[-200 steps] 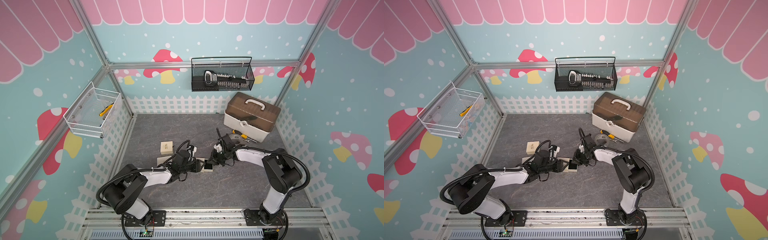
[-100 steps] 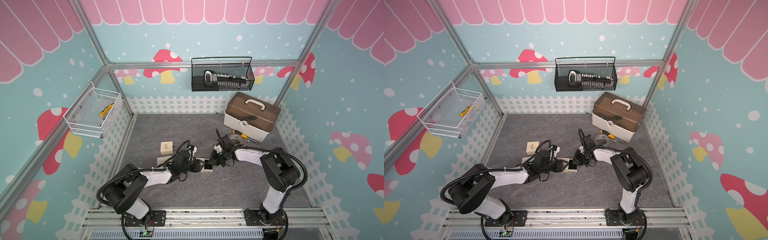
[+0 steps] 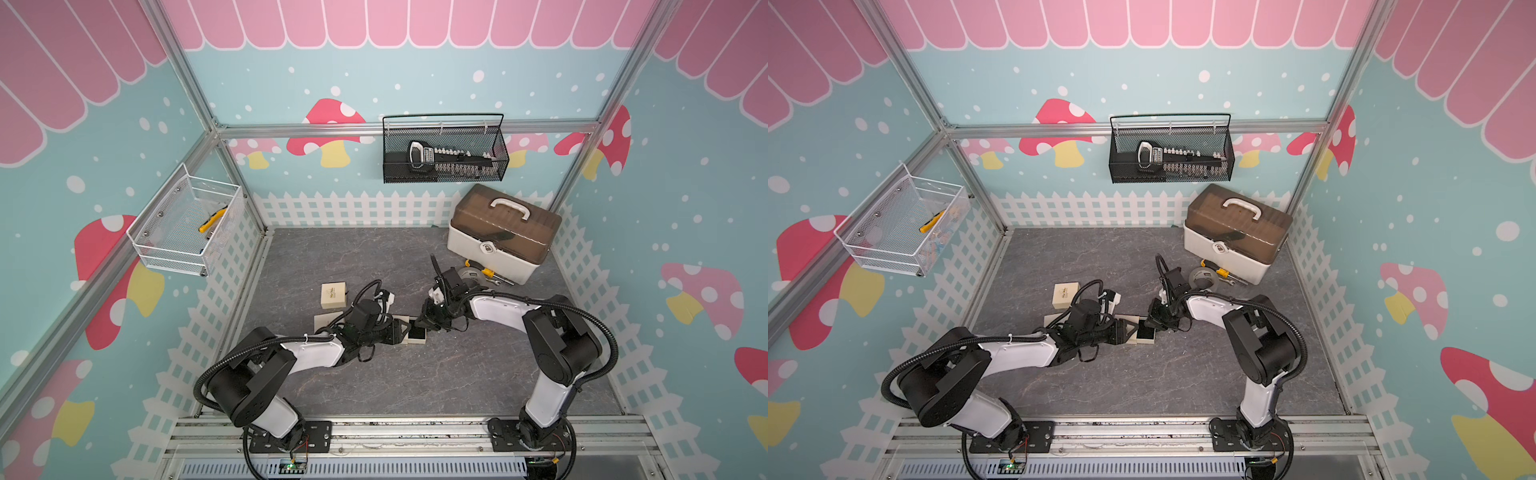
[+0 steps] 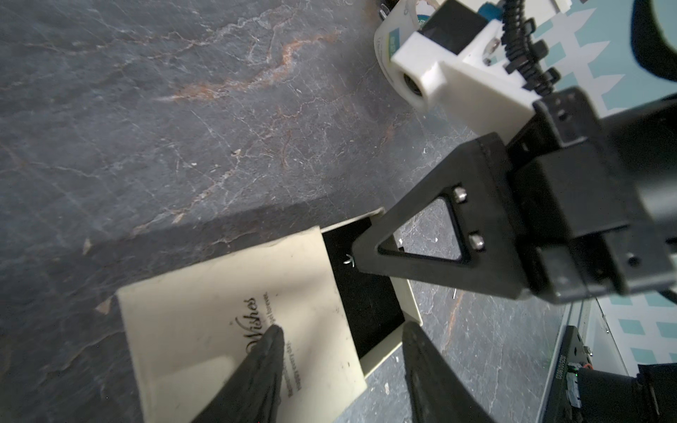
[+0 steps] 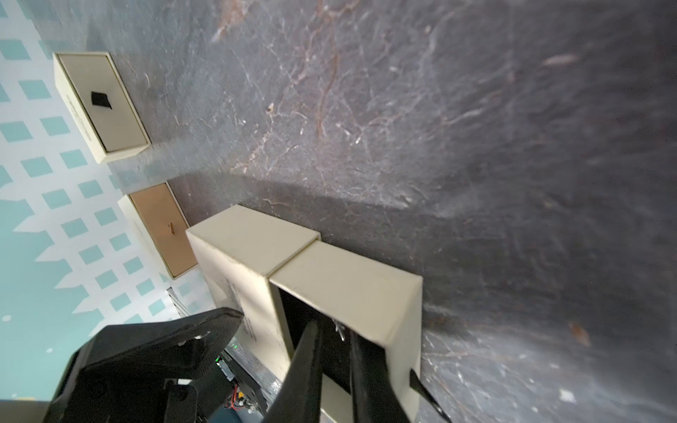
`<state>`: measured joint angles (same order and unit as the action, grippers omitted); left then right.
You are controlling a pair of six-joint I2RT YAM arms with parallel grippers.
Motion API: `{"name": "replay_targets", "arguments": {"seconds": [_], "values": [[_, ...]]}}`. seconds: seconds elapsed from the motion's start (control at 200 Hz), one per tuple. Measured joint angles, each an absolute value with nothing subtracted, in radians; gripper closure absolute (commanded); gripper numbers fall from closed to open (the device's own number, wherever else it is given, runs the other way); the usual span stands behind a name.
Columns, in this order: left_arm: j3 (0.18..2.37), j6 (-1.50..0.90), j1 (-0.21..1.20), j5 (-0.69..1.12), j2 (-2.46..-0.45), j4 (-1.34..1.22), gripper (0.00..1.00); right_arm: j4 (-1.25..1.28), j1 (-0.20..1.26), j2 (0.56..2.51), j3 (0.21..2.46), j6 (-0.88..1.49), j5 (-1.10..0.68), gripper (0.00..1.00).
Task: Place the earrings into the drawer-style jewelry box
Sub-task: Insert the earring into the inner lining.
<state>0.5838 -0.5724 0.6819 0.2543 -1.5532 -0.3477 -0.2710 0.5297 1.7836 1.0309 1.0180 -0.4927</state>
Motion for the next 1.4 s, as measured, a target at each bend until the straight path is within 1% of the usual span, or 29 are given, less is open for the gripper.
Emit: {"name": "replay_targets", "arguments": {"seconds": [0.17,0.295,0.34,0.405,0.49,0.745,1.401], "values": [[0.584,-0.572,0.682,0.253,-1.554,-0.349,0.46,-0.302,0.53,1.768,1.045,0.999,-0.471,0.78],[0.584,-0.572,0.682,0.25,-1.554,-0.348,0.47,-0.33,0.53,1.752,1.049,0.974,-0.451,0.92],[0.584,-0.572,0.682,0.25,-1.552,-0.348,0.46,-0.339,0.53,1.75,1.057,0.963,-0.449,0.95],[0.584,-0.572,0.681,0.252,-1.552,-0.348,0.47,-0.345,0.53,1.75,1.072,0.95,-0.448,0.98],[0.584,-0.572,0.68,0.263,-1.552,-0.349,0.48,-0.349,0.53,1.751,1.094,0.94,-0.455,1.0],[0.591,-0.574,0.68,0.307,-1.58,-0.379,0.49,-0.352,0.537,1.783,1.127,0.921,-0.472,1.0],[0.591,-0.575,0.68,0.308,-1.581,-0.383,0.49,-0.399,0.545,1.832,1.127,0.904,-0.46,1.0]]}}
